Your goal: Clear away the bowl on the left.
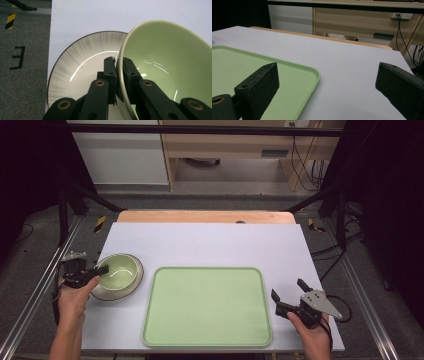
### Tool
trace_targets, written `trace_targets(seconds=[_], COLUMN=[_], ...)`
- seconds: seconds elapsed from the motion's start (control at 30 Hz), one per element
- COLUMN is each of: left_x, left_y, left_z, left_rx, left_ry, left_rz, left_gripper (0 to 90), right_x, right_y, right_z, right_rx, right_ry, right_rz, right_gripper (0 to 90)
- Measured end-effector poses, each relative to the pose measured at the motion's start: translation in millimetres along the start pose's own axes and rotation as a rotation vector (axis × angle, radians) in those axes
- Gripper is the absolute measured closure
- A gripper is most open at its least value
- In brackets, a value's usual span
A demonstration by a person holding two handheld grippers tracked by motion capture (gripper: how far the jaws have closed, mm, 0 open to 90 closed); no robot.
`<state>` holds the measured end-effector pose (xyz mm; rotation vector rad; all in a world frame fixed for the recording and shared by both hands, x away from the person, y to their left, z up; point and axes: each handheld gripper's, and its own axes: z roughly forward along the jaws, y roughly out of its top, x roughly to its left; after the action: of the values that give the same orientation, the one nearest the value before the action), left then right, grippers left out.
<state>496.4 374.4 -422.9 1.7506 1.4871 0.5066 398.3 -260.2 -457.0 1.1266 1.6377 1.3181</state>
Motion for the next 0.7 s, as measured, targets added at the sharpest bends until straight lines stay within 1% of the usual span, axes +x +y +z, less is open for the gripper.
trace_targets(seconds=[0.03,0.07,0.1,0.2,0.37,0.5,0.53,0.57,0.63,0.7], left_x=[-1.6,-5.8,-5.8,-12.3,-24.6,-37.4,-45.6,-45.6,-56.2,-63.4], left_y=[1.3,3.6,3.6,6.9,11.8,15.1,16.9,16.9,18.8,19.5], left_z=[-1.0,-2.8,-2.8,-5.3,-6.8,-5.9,-5.1,-5.1,-3.7,-2.1], left_rx=[-0.004,-0.013,-0.013,-0.025,-0.032,-0.044,-0.044,-0.044,-0.040,-0.039], left_ry=[-0.005,-0.013,-0.013,-0.034,-0.057,-0.092,-0.105,-0.105,-0.121,-0.133], left_rz=[0.006,0.008,0.008,0.015,0.044,0.055,0.073,0.073,0.098,0.108], left_gripper=[83.1,83.1,83.1,83.1,83.1,83.1,83.1,83.0,83.1,83.1], right_x=[0.0,0.5,0.5,0.7,0.8,0.8,0.7,0.7,0.4,0.4], right_y=[0.1,0.2,0.2,0.5,0.6,0.8,0.8,0.8,0.8,0.9], right_z=[0.1,-0.2,-0.2,-0.7,-0.8,-1.0,-1.1,-1.1,-1.2,-1.3], right_rx=[-0.001,-0.002,-0.002,-0.007,-0.007,-0.007,-0.007,-0.007,-0.008,-0.008], right_ry=[0.001,0.003,0.003,0.005,0.004,0.004,0.005,0.005,0.004,0.005], right_rz=[0.000,-0.001,-0.001,-0.004,-0.002,-0.001,-0.001,-0.001,-0.002,-0.002], right_gripper=[5.3,5.3,5.3,5.3,5.3,5.3,5.3,5.3,5.3,5.3])
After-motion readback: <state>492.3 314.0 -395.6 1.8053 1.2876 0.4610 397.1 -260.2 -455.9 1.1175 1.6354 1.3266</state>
